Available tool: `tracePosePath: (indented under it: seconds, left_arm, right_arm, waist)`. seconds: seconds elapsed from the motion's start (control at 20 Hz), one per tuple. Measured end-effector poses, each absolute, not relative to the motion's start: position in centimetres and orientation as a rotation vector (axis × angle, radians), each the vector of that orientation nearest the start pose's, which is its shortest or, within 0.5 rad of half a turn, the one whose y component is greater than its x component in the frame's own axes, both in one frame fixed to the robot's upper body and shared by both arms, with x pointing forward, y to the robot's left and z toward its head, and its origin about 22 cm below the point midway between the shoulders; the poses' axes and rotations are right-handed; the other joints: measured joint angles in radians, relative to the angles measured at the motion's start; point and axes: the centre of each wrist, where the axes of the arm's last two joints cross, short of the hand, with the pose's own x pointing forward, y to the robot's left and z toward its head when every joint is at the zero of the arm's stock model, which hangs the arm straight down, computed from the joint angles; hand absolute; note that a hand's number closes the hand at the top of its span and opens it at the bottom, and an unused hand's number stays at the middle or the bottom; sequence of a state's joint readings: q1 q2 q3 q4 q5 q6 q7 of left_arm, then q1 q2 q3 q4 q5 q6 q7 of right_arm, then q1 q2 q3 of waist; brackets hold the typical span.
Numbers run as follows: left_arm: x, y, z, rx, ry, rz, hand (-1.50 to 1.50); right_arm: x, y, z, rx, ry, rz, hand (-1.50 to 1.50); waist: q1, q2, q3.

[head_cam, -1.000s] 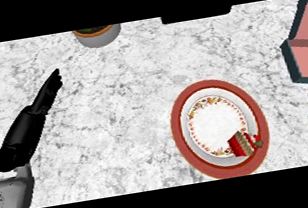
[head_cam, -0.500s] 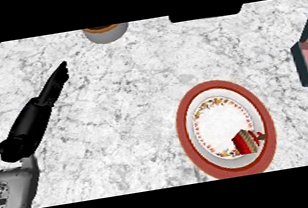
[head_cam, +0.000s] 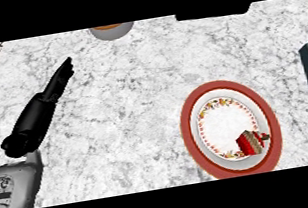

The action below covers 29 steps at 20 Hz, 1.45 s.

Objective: Pick the lemon from the plate and place it in the cardboard box

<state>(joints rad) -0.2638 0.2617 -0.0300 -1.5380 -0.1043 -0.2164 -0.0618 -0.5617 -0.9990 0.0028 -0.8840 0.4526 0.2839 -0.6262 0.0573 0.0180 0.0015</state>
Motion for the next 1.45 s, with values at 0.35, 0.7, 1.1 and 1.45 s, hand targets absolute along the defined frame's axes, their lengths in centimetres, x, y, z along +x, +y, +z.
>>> tracePosePath:
  seconds: [0.35, 0.7, 1.1, 1.45]
  left_arm:
    - [30.5, 24.6, 7.5, 0.045, -1.782, -0.573, 0.00]
    - [30.5, 24.8, 7.1, 0.046, -1.776, -0.579, 0.00]
    - [30.4, 25.0, 6.9, 0.051, -1.774, -0.559, 0.00]
    - [30.4, 24.9, 7.1, 0.054, -1.785, -0.570, 0.00]
  right_arm:
    - [33.3, -50.5, 18.5, -0.715, -1.312, 1.396, -1.50]
    - [33.7, -51.3, 17.7, -0.616, -1.324, 1.457, -1.50]
    - [35.4, -50.2, 15.4, -0.400, -1.689, 0.913, -1.50]
    - [34.7, -52.0, 16.2, -0.234, -1.694, 0.463, -1.50]
  waist:
    - [0.012, 0.006, 0.001]
    - [0.011, 0.005, 0.003]
    - [-0.001, 0.001, 0.006]
    - [0.003, 0.008, 0.006]
